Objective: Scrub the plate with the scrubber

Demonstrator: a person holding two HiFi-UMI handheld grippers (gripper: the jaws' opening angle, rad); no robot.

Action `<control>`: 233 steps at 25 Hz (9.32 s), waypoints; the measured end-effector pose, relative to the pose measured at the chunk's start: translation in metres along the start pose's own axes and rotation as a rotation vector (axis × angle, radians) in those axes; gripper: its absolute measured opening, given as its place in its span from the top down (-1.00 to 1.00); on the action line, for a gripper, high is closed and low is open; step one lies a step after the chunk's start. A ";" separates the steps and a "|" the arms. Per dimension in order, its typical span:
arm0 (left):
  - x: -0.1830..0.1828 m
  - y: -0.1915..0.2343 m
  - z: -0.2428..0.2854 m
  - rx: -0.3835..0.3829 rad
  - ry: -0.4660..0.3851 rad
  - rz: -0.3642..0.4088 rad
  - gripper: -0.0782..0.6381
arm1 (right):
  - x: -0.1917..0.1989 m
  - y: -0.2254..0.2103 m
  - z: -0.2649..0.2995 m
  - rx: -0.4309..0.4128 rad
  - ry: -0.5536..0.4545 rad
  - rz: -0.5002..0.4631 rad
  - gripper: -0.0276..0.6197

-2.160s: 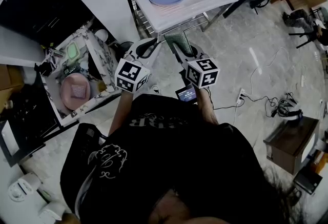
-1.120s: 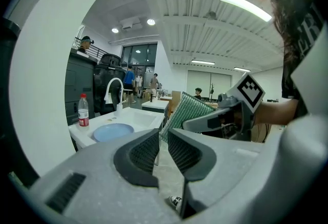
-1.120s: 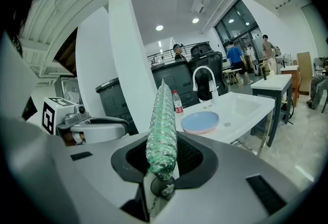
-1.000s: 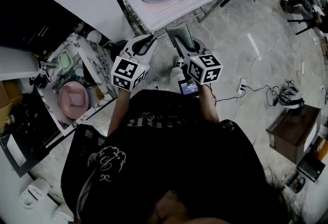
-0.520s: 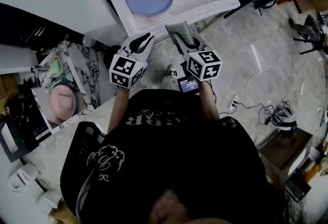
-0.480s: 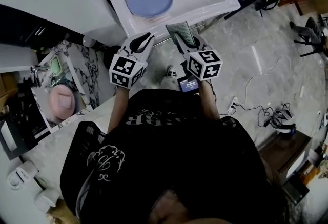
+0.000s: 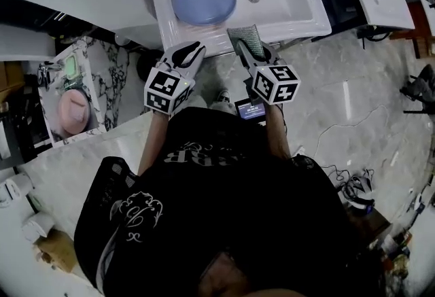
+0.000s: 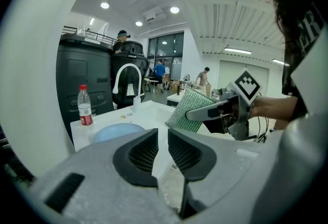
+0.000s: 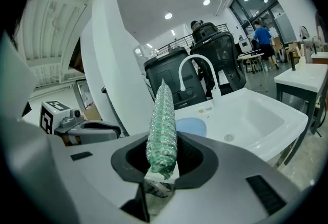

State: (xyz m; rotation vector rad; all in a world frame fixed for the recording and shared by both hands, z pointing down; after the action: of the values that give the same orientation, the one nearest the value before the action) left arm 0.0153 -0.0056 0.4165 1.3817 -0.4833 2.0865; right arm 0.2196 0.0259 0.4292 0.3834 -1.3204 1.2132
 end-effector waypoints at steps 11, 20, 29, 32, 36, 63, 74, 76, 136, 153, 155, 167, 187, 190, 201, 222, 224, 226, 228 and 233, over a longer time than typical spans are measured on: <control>0.017 0.031 0.018 -0.059 0.111 -0.049 0.64 | -0.004 -0.020 0.034 -0.050 0.041 0.031 0.64; 0.024 0.083 0.063 -0.050 0.171 -0.077 0.59 | -0.035 -0.046 0.069 -0.017 0.060 -0.001 0.64; 0.064 0.113 0.110 0.056 0.335 0.084 0.41 | -0.064 -0.069 0.149 -0.074 0.167 -0.116 0.64; 0.078 0.113 0.124 0.086 0.376 0.177 0.41 | -0.068 -0.079 0.183 -0.112 0.209 -0.173 0.64; 0.091 0.111 0.136 0.123 0.419 0.265 0.41 | -0.065 -0.093 0.227 -0.141 0.260 -0.240 0.64; 0.105 0.118 0.147 0.115 0.422 0.208 0.42 | -0.017 -0.123 0.350 -0.120 0.315 -0.283 0.64; 0.106 0.115 0.146 0.112 0.433 0.207 0.42 | 0.014 -0.070 0.331 -0.434 0.410 -0.328 0.64; 0.108 0.115 0.145 0.113 0.440 0.211 0.42 | 0.020 -0.063 0.322 -0.480 0.429 -0.330 0.64; 0.103 0.127 0.163 0.157 0.450 0.306 0.42 | 0.017 -0.095 0.252 -0.577 0.529 -0.534 0.64; 0.104 0.127 0.163 0.154 0.452 0.297 0.42 | -0.005 -0.080 0.250 -0.627 0.495 -0.419 0.64; 0.104 0.128 0.163 0.152 0.450 0.295 0.42 | -0.015 -0.096 0.256 -0.578 0.500 -0.473 0.64; 0.104 0.128 0.163 0.155 0.439 0.269 0.42 | -0.066 -0.165 0.315 -0.400 0.508 -0.730 0.64; 0.105 0.131 0.162 0.160 0.422 0.235 0.42 | -0.030 -0.173 0.284 -0.335 0.600 -0.597 0.64; 0.105 0.131 0.162 0.159 0.423 0.235 0.42 | -0.021 -0.165 0.266 -0.348 0.604 -0.549 0.64; 0.104 0.129 0.162 0.146 0.427 0.226 0.42 | 0.012 -0.105 0.242 -0.401 0.623 -0.417 0.64; 0.044 0.127 0.116 0.033 0.195 0.005 0.41 | -0.025 -0.055 0.204 -0.349 0.399 -0.307 0.64; 0.030 0.121 0.103 0.029 0.142 -0.008 0.41 | -0.035 -0.045 0.182 -0.328 0.317 -0.265 0.64; 0.019 0.113 0.091 0.027 0.103 -0.012 0.41 | -0.040 -0.035 0.160 -0.306 0.247 -0.222 0.64; 0.010 0.105 0.078 0.028 0.071 -0.011 0.41 | -0.040 -0.025 0.141 -0.287 0.197 -0.191 0.64; -0.007 0.078 0.049 0.029 0.002 -0.038 0.41 | -0.033 -0.006 0.098 -0.278 0.138 -0.176 0.64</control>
State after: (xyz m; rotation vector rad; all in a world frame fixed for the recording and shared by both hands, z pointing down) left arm 0.0017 -0.0956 0.4314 1.3944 -0.4241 2.0720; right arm 0.1803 -0.0697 0.4314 0.2068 -1.2856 0.8793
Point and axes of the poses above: the fingertips, and each gripper's own axes: z forward along the fingers, y to its left, x out of its underside, the point moved 8 cm from there along -z, backward along the fingers, and after that the axes turned 9 degrees about -x, right-handed, at the moved point
